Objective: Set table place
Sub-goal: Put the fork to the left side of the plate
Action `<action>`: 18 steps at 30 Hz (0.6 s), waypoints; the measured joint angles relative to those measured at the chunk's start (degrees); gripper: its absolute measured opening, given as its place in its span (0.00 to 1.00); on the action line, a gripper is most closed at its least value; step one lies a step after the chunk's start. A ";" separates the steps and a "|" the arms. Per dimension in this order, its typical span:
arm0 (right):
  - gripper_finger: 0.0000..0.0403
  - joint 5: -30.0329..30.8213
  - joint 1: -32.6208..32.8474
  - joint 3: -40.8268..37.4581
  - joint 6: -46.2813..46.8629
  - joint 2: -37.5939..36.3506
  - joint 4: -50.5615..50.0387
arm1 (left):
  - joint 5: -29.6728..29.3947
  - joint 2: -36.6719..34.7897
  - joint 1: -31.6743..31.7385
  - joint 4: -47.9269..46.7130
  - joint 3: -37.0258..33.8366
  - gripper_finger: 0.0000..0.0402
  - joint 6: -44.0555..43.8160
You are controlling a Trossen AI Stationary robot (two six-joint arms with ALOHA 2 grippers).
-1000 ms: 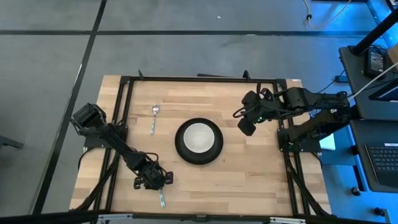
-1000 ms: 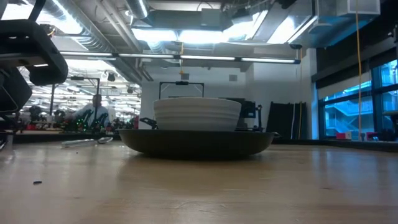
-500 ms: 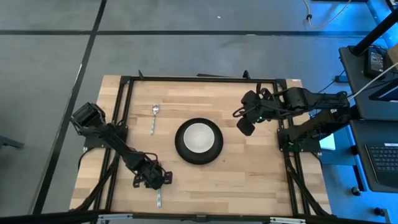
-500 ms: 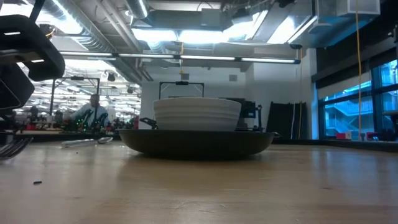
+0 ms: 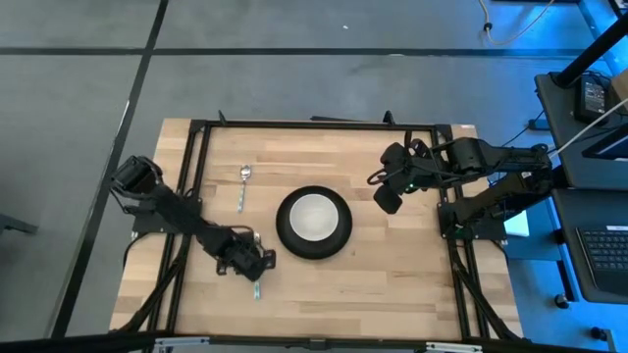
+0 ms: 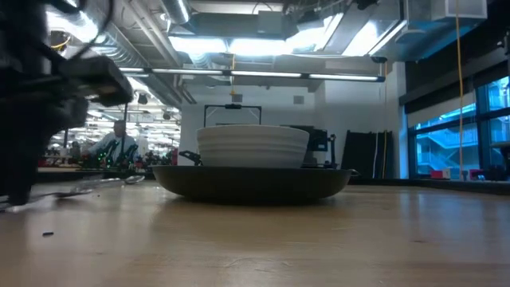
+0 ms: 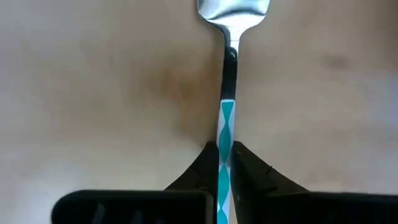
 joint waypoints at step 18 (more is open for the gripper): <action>0.27 2.04 -0.01 0.00 0.02 0.00 0.41 | -0.36 -0.97 17.63 -11.71 0.22 0.04 27.19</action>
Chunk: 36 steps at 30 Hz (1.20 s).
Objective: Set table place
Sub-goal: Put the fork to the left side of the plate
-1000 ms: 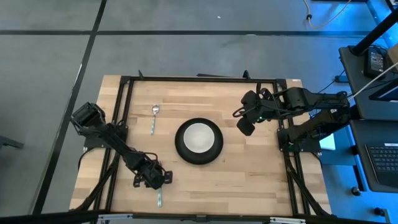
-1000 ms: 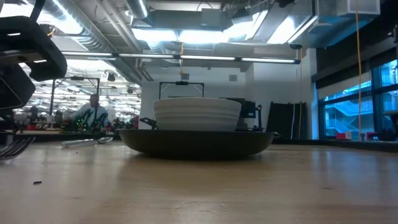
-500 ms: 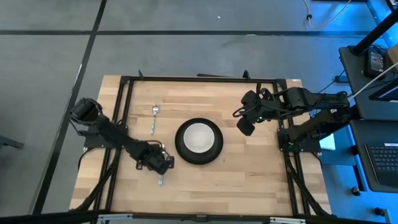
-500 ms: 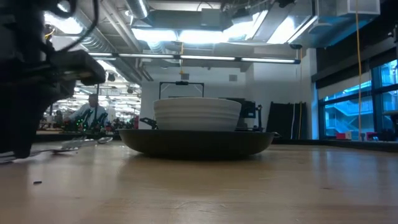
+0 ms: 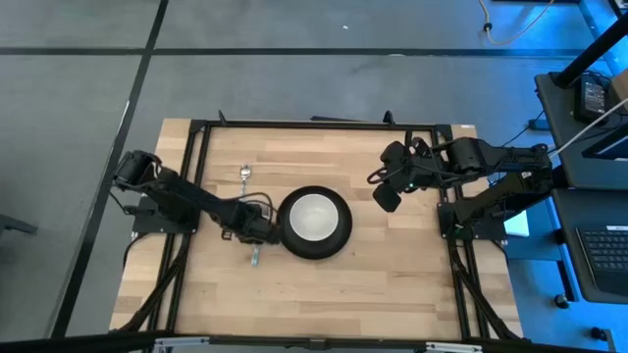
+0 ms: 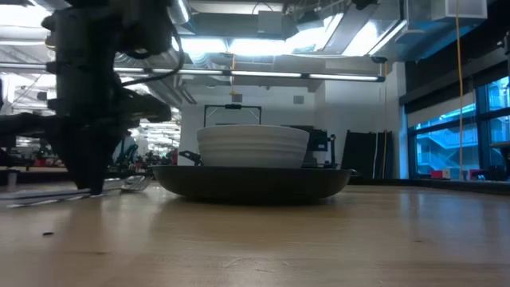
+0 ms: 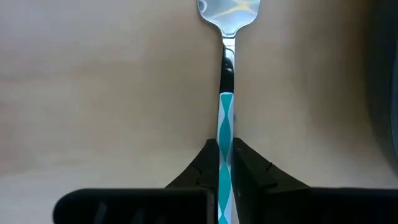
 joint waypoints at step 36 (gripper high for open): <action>0.27 0.94 0.00 0.00 -0.11 -0.04 0.44 | -1.96 -6.58 12.38 -1.03 -0.13 0.04 10.14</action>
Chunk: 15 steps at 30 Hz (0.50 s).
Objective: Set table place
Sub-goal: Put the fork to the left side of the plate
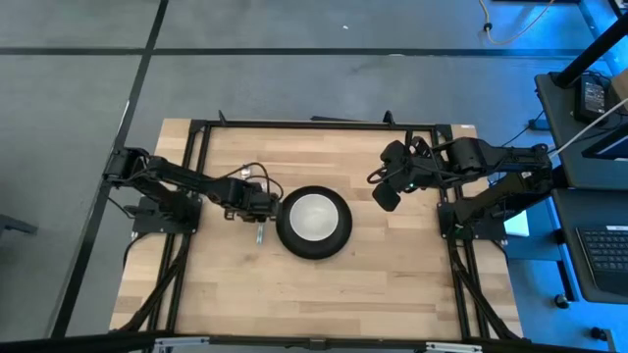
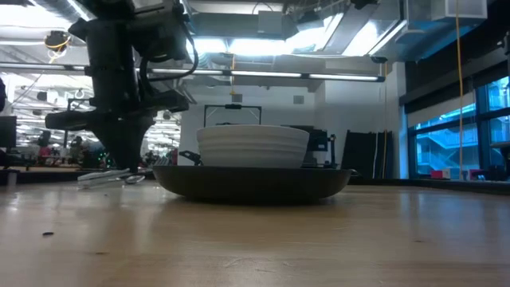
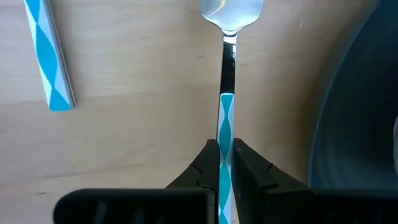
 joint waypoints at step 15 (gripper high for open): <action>0.27 0.00 0.00 -0.02 0.13 0.00 0.18 | 2.27 5.59 -0.15 4.35 0.13 0.04 0.26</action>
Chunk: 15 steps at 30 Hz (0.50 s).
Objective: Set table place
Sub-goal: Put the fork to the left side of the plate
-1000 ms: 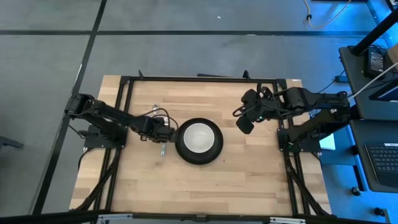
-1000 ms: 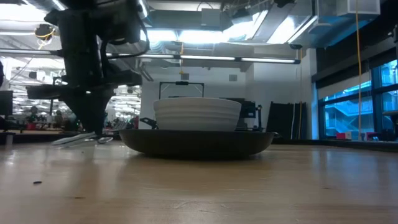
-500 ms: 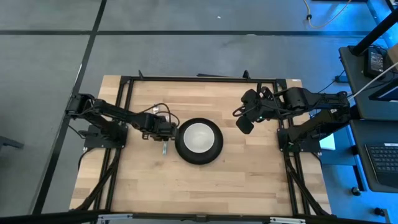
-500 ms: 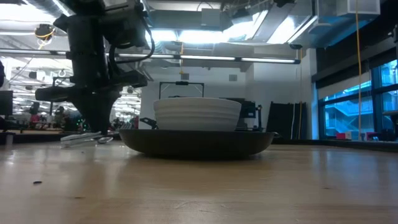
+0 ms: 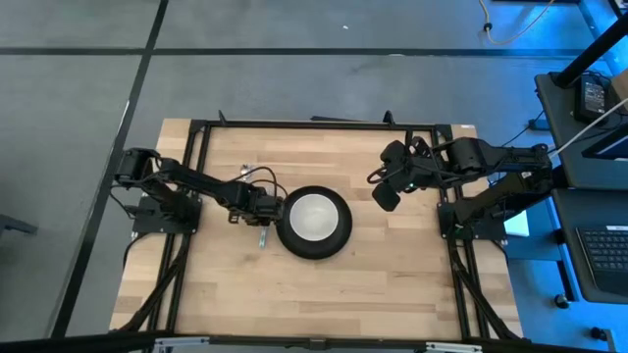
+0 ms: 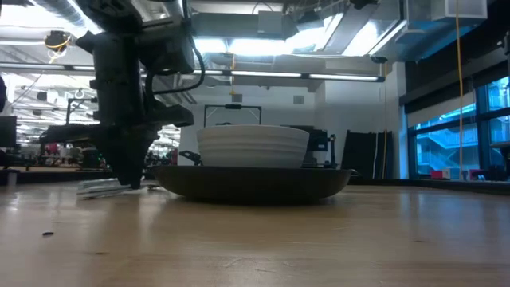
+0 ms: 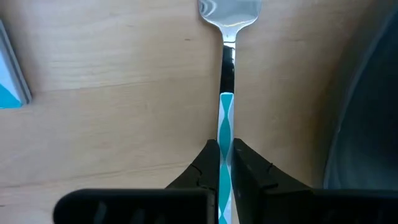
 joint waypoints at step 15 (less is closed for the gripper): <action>0.27 -0.01 0.01 0.00 -0.11 0.00 0.25 | -0.98 0.09 0.13 -0.11 -0.02 0.17 -0.24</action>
